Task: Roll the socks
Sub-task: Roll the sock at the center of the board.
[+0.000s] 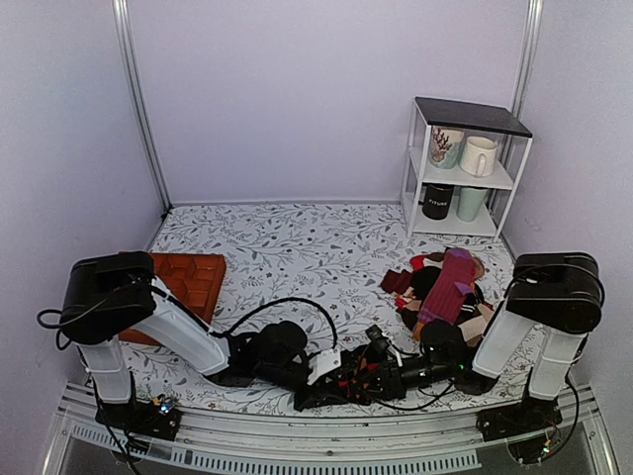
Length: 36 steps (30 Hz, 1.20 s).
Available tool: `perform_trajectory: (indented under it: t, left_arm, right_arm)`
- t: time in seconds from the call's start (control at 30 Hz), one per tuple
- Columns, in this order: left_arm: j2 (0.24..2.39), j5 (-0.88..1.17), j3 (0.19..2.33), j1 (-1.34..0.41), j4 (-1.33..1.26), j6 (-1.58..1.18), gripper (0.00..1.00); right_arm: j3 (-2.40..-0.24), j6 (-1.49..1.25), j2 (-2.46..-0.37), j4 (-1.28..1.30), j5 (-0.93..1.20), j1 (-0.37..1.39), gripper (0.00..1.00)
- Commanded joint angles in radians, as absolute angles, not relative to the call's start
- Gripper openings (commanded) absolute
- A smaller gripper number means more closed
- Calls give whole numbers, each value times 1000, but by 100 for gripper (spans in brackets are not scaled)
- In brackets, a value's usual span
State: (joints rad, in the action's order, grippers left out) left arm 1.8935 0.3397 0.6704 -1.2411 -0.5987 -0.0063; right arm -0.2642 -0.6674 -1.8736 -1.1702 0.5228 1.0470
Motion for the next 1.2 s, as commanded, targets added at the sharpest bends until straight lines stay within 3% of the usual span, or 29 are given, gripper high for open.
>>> perform_trajectory:
  t: [0.0, 0.23, 0.4, 0.53, 0.73, 1.07, 1.17]
  left_arm:
    - [2003, 480, 669, -1245, -348, -178, 0]
    - [2066, 524, 689, -1224, -217, -281, 0]
    - [2099, 602, 683, -1177, -207, -333, 0]
    - [2146, 610, 717, -1164, -144, -332, 0]
    - [2169, 606, 744, -1162, -114, -321, 0]
    - [2183, 583, 744, -1160, -123, -319, 0]
    - [2170, 556, 736, -1158, -116, -327, 0]
  right_arm:
    - [-263, -569, -1783, -657, 336, 1069, 37]
    - [-319, -425, -1415, -440, 139, 1069, 50]
    - [-272, -361, -1290, -424, 134, 1071, 55]
    - [-208, -353, -1279, -521, 166, 1072, 56]
    - [-173, -515, -1281, -508, 9, 1071, 56]
    - [-239, -564, -1411, -478, 18, 1071, 57]
    - [-286, -541, -1473, -479, 53, 1071, 52]
